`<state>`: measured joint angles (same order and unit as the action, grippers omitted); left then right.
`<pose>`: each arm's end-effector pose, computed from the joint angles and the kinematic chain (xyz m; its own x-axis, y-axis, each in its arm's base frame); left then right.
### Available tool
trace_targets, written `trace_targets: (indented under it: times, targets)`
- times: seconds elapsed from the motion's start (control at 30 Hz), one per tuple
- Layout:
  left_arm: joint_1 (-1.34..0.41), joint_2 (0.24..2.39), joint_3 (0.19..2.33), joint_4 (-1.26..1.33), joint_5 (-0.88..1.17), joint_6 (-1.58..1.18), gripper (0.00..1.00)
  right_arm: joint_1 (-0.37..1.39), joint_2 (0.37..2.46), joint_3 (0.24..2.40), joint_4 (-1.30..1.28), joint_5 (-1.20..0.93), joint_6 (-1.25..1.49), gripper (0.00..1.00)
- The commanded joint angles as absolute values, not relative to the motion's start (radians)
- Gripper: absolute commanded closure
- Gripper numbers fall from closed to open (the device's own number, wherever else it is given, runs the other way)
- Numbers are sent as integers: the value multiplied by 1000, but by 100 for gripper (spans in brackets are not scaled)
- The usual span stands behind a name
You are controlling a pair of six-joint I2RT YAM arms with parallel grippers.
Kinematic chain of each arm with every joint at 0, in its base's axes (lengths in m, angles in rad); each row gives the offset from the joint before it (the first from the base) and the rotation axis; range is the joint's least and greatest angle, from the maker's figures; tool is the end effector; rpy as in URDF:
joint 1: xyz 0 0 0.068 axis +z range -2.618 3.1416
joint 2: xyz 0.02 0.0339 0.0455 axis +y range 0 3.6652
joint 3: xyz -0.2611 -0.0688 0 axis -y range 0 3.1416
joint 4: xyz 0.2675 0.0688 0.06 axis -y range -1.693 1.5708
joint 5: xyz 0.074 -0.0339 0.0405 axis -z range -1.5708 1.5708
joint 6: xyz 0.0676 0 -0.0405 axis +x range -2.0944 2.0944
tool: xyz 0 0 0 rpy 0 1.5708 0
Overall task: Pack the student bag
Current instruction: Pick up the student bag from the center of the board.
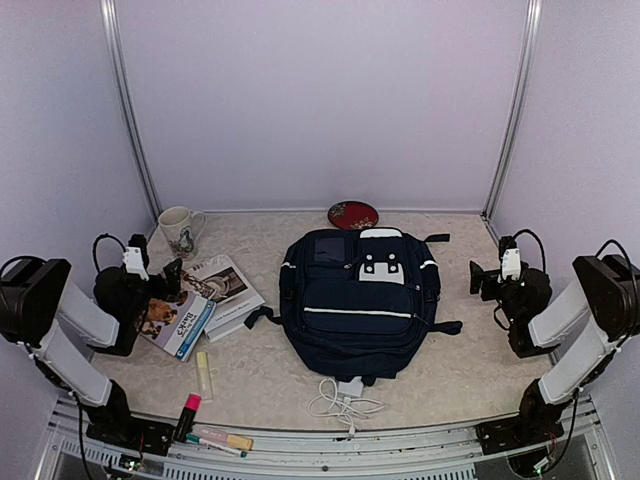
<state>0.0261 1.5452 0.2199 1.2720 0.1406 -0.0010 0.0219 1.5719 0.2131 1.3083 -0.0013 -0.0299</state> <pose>0.2774 -0.0022 0.1221 -0.0534 -0.0024 -0.9986 0.1140 0.9934 -0.0085 0.2766 0.0061 0.1186 -0.0498 -0.0310 -0.9983 -0.0247 0.9993 -0.0298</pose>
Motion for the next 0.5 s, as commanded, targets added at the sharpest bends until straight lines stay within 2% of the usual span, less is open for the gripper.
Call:
trace_targets:
  times: [0.0, 0.37, 0.47]
  targets:
    - [31, 1554, 239, 1302, 126, -10, 1, 8, 1581, 229, 1335, 1, -35, 0]
    - [32, 1557, 242, 1300, 128, -10, 1, 0, 1576, 234, 1326, -21, -35, 0]
    - [31, 1547, 245, 1294, 140, -5, 1, 1, 1462, 285, 1154, -13, -35, 0]
